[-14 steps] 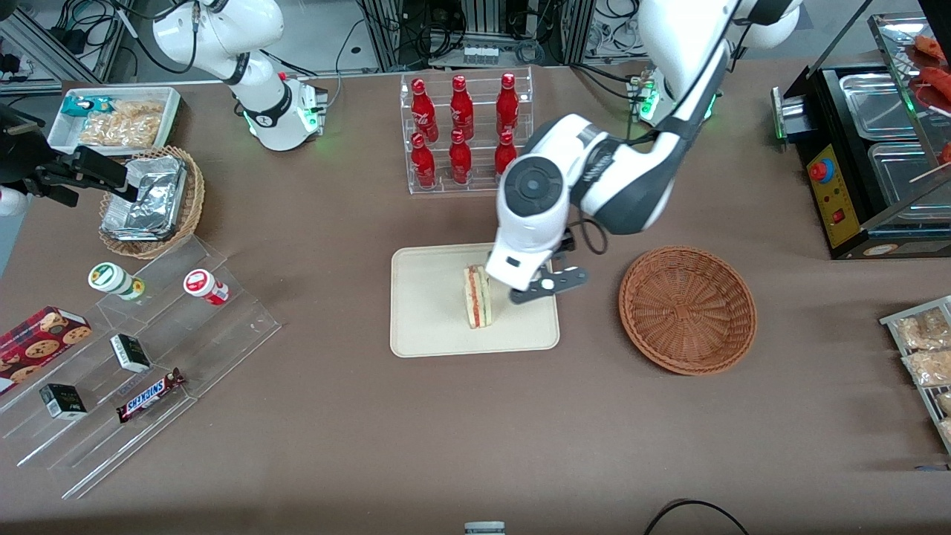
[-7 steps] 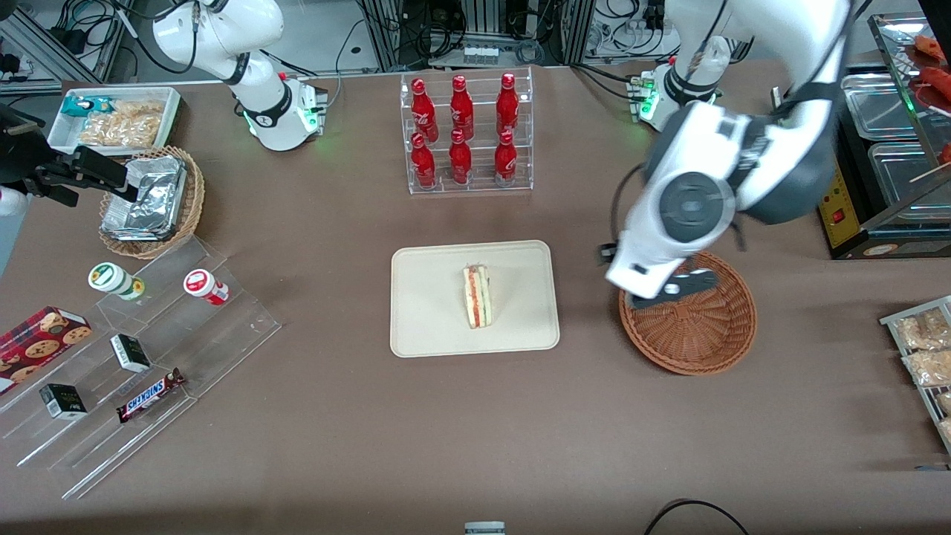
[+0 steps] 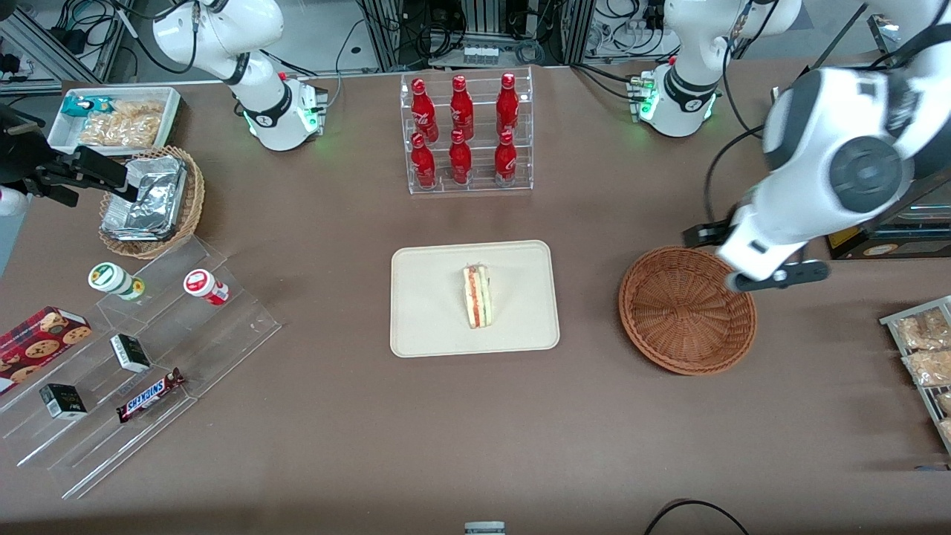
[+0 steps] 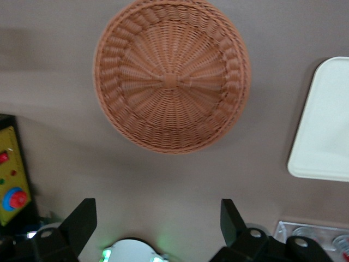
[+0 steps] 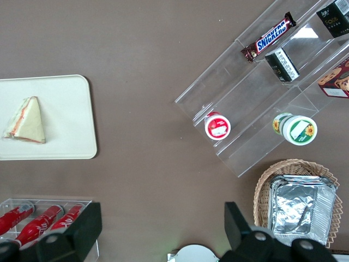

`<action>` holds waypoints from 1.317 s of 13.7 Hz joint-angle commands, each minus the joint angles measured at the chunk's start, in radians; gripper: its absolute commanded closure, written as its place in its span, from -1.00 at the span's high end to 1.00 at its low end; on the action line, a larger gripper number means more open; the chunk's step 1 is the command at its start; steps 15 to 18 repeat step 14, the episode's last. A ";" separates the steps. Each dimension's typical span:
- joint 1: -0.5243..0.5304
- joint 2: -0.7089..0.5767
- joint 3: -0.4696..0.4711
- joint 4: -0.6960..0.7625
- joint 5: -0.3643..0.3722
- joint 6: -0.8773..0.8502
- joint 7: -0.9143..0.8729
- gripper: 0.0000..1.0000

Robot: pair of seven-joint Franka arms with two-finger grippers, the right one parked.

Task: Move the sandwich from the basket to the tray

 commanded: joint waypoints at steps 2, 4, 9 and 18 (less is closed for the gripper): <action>0.091 -0.106 -0.018 -0.048 0.001 -0.019 0.137 1.00; 0.094 -0.135 -0.015 -0.039 0.003 -0.046 0.168 1.00; 0.094 -0.155 -0.010 0.009 0.003 -0.106 0.197 1.00; 0.094 -0.172 0.004 0.020 -0.012 -0.117 0.201 1.00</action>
